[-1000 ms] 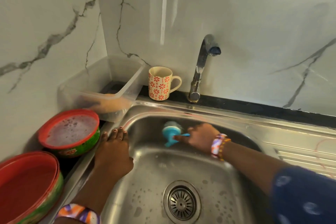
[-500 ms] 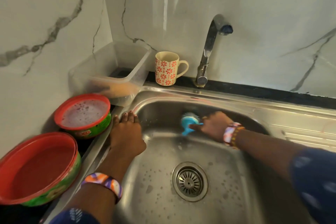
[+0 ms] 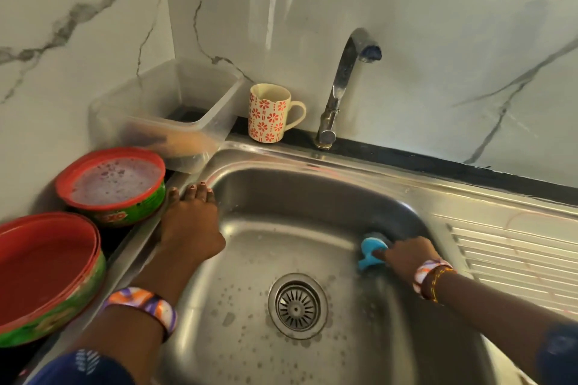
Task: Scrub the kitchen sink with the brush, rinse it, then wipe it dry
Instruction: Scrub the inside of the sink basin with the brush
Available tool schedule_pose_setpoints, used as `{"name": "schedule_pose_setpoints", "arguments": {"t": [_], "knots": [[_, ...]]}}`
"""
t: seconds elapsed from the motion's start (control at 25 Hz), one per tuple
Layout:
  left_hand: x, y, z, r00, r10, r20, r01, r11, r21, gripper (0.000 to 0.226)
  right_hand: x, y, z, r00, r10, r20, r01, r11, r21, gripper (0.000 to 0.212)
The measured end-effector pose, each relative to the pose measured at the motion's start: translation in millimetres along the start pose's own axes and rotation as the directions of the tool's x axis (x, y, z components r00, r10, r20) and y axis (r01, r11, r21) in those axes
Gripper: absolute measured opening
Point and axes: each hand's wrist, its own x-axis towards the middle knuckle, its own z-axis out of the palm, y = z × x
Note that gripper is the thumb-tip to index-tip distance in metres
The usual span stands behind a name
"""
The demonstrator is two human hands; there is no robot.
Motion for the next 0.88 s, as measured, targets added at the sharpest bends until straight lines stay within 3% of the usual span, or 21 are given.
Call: {"name": "schedule_pose_setpoints", "arguments": {"t": [0.16, 0.28, 0.4, 0.52, 0.6, 0.72, 0.8, 0.88], "knots": [[-1.1, 2.3, -1.8, 0.999, 0.002, 0.038, -0.002, 1.000, -0.005, 0.079, 21.3, -39.1, -13.8, 0.990, 0.047, -0.133, -0.031, 0.992, 0.126, 0.037], [2.1, 0.1, -0.7, 0.999, 0.008, 0.039, -0.008, 1.000, -0.011, 0.080, 65.4, -87.4, -56.9, 0.943, -0.089, -0.320, 0.148, 0.975, 0.165, 0.038], [4.5, -0.1, 1.0, 0.999, 0.004, 0.037, -0.003, 1.000, -0.015, 0.080, 88.7, -124.1, -119.8, 0.844, -0.229, -0.485, 0.307, 0.948, 0.087, 0.041], [6.0, -3.1, -0.9, 0.999, 0.015, 0.034, -0.014, 1.000, -0.022, 0.079, 81.9, -103.6, -130.1, 0.787, -0.257, -0.561, 0.320, 0.947, 0.015, 0.047], [4.0, -3.3, -2.4, 1.000, 0.015, 0.025, -0.014, 1.000, -0.025, 0.077, 58.1, -60.2, -103.5, 0.741, -0.198, -0.642, 0.234, 0.972, -0.030, 0.056], [2.3, -3.9, -3.0, 1.000, 0.024, 0.019, -0.024, 0.999, -0.029, 0.078, 5.7, 3.4, -53.8, 0.793, -0.003, -0.609, 0.024, 0.999, 0.026, 0.018], [1.0, -3.5, -2.8, 0.999, 0.024, 0.022, -0.023, 0.999, -0.035, 0.079, -17.6, 31.6, -19.5, 0.878, 0.025, -0.478, 0.001, 0.999, 0.054, 0.048], [-0.3, -1.9, -2.7, 1.000, 0.017, 0.026, -0.016, 0.999, -0.035, 0.080, -24.3, 38.5, -8.2, 0.893, 0.046, -0.448, -0.018, 0.998, 0.067, 0.057]]}}
